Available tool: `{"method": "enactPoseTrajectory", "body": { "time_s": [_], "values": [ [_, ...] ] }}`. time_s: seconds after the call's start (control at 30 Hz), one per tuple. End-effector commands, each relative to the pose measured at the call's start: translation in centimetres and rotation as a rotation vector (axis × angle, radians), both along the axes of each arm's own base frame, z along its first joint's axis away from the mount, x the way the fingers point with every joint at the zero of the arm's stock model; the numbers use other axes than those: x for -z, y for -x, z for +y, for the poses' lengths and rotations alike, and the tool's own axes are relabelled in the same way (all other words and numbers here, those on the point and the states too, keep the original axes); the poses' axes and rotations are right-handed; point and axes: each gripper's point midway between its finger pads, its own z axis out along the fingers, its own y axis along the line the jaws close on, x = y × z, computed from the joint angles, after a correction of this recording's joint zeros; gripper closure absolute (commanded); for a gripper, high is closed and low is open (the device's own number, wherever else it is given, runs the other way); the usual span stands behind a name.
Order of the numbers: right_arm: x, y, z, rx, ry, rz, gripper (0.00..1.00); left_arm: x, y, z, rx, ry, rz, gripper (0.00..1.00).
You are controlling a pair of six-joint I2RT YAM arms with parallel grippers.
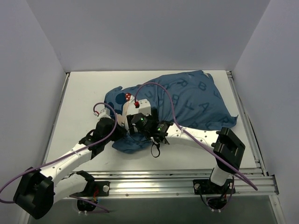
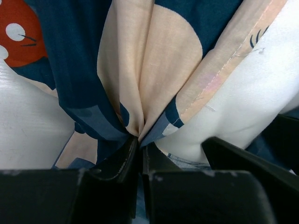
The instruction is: Remove the pillowcase from the pillow
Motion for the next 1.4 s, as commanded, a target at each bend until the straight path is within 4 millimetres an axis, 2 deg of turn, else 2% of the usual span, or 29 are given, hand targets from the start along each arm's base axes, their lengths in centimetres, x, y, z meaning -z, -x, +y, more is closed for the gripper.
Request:
{"method": "enactPoseTrajectory", "body": {
  "time_s": [0.0,0.2,0.27,0.33,0.37,0.43,0.47,0.53,0.57,0.63,0.67,0.73,0.8,0.83,0.93,0.97,1.03,1.07,1.2,1.37],
  "values": [
    [1.5,-0.8,-2.6,0.123,0.015,0.017,0.00,0.3,0.8,-0.3,0.022,0.002,0.019,0.87],
    [5.2,0.1,-1.2,0.066,0.030,0.115,0.00,0.9,1.0,-0.5,0.031,0.011,0.034,0.87],
    [6.7,0.2,-0.5,0.035,0.025,0.163,0.00,0.9,1.0,-0.7,0.034,0.012,0.035,0.87],
    [7.3,0.4,0.7,-0.021,0.027,0.196,0.00,1.0,1.1,-0.7,0.038,0.008,0.040,0.87],
    [8.6,0.7,1.0,-0.044,0.055,0.230,0.00,0.9,1.1,-0.8,0.039,0.008,0.038,0.87],
    [9.4,0.8,1.7,-0.064,0.067,0.256,0.01,0.9,1.1,-0.8,0.042,0.007,0.040,0.87],
    [10.5,1.0,1.7,-0.066,0.083,0.278,0.13,0.9,1.2,-0.9,0.041,0.006,0.040,0.87],
    [11.3,0.5,1.2,-0.047,0.082,0.295,0.34,0.9,1.2,-1.0,0.043,0.009,0.044,0.88],
    [11.7,0.2,1.3,-0.040,0.067,0.303,0.59,0.9,1.3,-1.2,0.051,0.011,0.047,0.88],
    [11.8,-0.7,1.0,-0.029,0.027,0.317,0.88,0.5,1.4,-1.6,0.061,0.022,0.048,0.88],
    [11.1,-1.5,1.5,-0.026,-0.018,0.299,1.00,0.5,1.7,-1.7,0.069,0.021,0.055,0.88],
    [10.1,-2.9,1.2,-0.005,-0.067,0.279,1.00,-0.2,2.0,-2.5,0.088,0.034,0.054,0.89],
    [8.0,-4.4,1.7,0.012,-0.146,0.229,1.00,-0.4,2.6,-2.9,0.108,0.035,0.075,0.91],
    [7.0,-5.7,1.6,0.035,-0.186,0.195,1.00,-0.9,3.1,-3.5,0.131,0.036,0.077,0.92],
    [4.2,-7.6,1.3,0.080,-0.266,0.130,1.00,-2.3,4.2,-4.9,0.175,0.045,0.065,0.93],
    [2.2,-8.9,1.0,0.101,-0.318,0.080,1.00,-2.2,4.7,-4.9,0.184,0.033,0.079,0.94],
    [0.1,-10.2,0.4,0.135,-0.372,0.030,1.00,-2.3,5.5,-5.4,0.210,0.029,0.089,0.94],
    [-1.8,-11.4,-0.4,0.167,-0.408,-0.018,1.00,-2.3,6.1,-5.7,0.229,0.022,0.100,0.94],
    [-7.1,-14.2,-1.6,0.209,-0.493,-0.110,1.00,-1.5,7.0,-5.2,0.235,-0.009,0.131,0.94],
    [-12.1,-15.7,-3.4,0.225,-0.582,-0.167,1.00,0.0,7.3,-3.7,0.202,-0.083,0.163,0.95]
  ]
}}
